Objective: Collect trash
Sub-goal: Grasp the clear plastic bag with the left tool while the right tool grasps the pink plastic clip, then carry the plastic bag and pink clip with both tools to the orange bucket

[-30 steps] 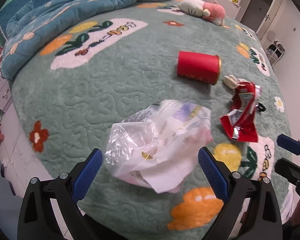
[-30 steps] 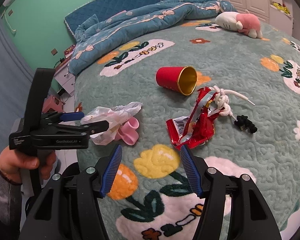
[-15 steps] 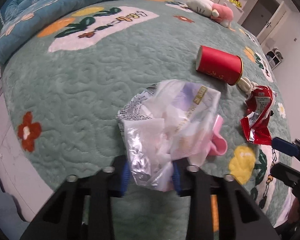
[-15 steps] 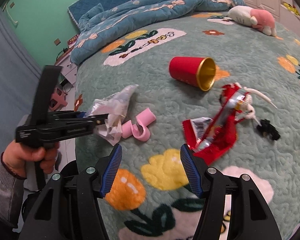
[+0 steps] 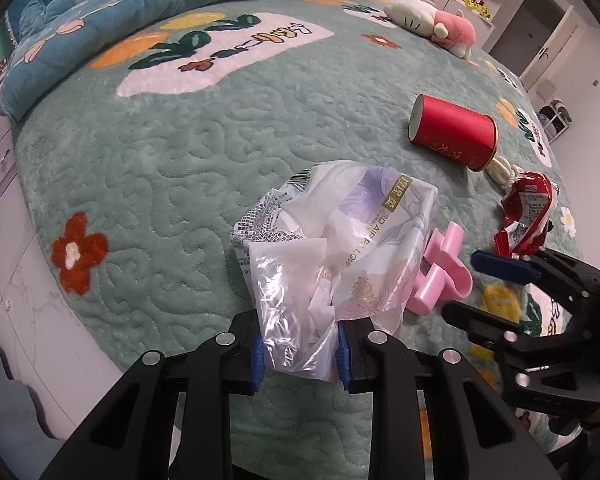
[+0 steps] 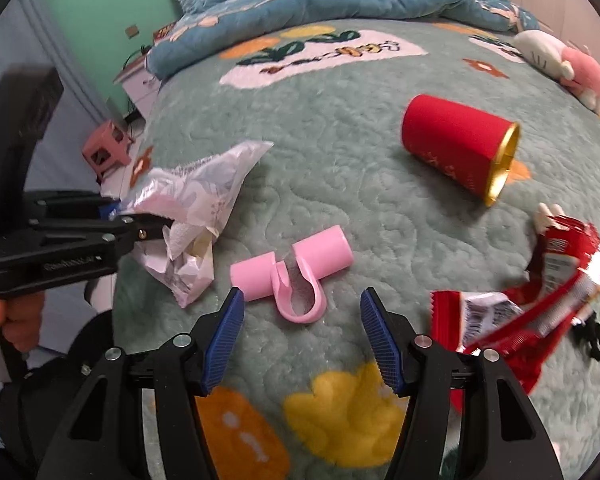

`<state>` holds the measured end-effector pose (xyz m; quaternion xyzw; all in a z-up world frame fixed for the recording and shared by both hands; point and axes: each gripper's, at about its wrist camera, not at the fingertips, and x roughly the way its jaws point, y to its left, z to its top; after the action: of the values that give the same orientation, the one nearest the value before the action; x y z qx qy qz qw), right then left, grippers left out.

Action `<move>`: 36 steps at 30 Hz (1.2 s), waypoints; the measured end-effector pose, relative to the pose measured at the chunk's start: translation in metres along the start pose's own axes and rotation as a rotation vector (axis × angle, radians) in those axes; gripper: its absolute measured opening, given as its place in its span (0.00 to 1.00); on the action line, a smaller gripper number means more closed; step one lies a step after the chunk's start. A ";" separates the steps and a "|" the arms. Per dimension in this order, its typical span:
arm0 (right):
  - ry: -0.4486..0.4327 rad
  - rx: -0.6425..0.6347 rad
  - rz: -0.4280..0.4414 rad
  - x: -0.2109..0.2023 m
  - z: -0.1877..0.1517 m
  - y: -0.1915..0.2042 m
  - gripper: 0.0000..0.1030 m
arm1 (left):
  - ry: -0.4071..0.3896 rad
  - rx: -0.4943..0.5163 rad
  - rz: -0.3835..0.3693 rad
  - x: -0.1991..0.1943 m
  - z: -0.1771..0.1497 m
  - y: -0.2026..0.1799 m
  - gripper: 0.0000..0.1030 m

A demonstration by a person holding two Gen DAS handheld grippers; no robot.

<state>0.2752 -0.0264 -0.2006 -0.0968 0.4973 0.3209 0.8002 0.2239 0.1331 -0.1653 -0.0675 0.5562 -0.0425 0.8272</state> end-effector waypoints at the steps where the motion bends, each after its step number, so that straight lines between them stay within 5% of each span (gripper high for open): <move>1: 0.006 -0.012 0.005 0.004 0.001 0.001 0.45 | 0.000 0.000 0.000 0.000 0.000 0.000 0.28; 4: 0.015 -0.040 -0.017 0.013 0.002 0.003 0.25 | 0.001 -0.002 0.001 0.003 0.001 0.000 0.28; 12: -0.033 -0.017 0.010 0.000 -0.002 -0.003 0.23 | -0.010 0.001 0.013 0.000 0.001 -0.006 0.27; 22: -0.181 0.036 0.052 -0.094 -0.028 0.004 0.23 | -0.101 0.051 0.011 -0.056 -0.012 -0.040 0.26; 36: -0.404 0.191 -0.056 -0.245 -0.132 -0.020 0.23 | -0.222 0.279 -0.067 -0.139 -0.049 -0.160 0.26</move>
<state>0.1172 -0.2068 -0.0581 0.0319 0.3523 0.2629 0.8976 0.1265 -0.0082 -0.0311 0.0250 0.4478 -0.1389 0.8829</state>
